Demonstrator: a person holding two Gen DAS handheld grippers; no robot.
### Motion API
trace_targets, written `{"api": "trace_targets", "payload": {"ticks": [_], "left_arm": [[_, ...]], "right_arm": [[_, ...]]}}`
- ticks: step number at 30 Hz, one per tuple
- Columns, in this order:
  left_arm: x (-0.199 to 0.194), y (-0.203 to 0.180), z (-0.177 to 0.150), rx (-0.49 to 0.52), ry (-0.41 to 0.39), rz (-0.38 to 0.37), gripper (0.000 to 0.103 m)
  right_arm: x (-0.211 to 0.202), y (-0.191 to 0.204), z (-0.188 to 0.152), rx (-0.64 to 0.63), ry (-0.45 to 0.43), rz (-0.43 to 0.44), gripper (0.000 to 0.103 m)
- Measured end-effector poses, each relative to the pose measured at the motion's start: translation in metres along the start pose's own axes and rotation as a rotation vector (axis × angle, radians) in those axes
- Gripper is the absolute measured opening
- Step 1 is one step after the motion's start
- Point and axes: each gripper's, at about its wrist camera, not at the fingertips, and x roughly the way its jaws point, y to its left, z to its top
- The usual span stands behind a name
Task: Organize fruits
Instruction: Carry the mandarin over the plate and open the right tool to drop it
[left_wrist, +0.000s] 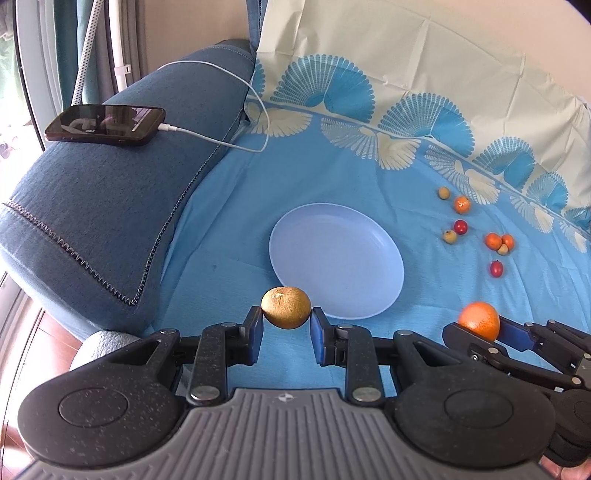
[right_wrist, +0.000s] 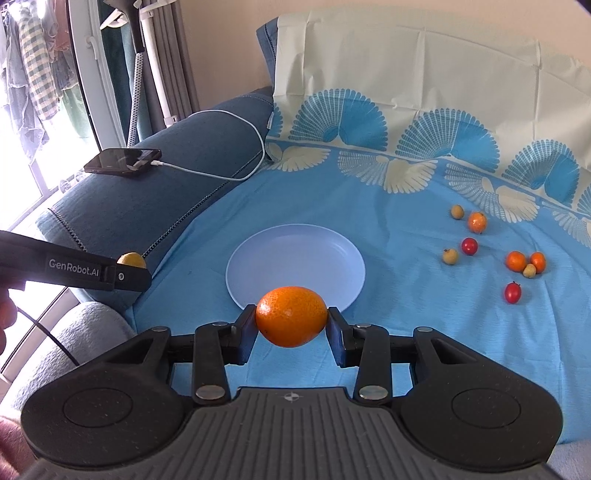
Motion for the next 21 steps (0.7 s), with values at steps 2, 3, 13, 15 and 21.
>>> {"api": "trace_targets", "payload": {"ticks": [2,3,13,15,21], "left_arm": [[0.010,-0.001,0.006,0.005,0.007,0.003,0.030],[0.016,-0.001,0.009,0.006,0.010,0.003,0.030],[0.091,-0.008,0.038,0.027,0.056,-0.002,0.030],[0.106,-0.009,0.043,0.026,0.069,0.001,0.030],[0.136,-0.010,0.054,0.029,0.089,0.018,0.030]], "right_arm": [[0.011,-0.001,0.004,0.006,0.008,-0.002,0.041],[0.016,-0.002,0.006,0.009,0.012,-0.004,0.041],[0.088,-0.019,0.015,-0.006,0.076,-0.031,0.041],[0.102,-0.020,0.015,-0.018,0.090,-0.036,0.042],[0.140,-0.028,0.021,-0.026,0.118,-0.047,0.042]]}}
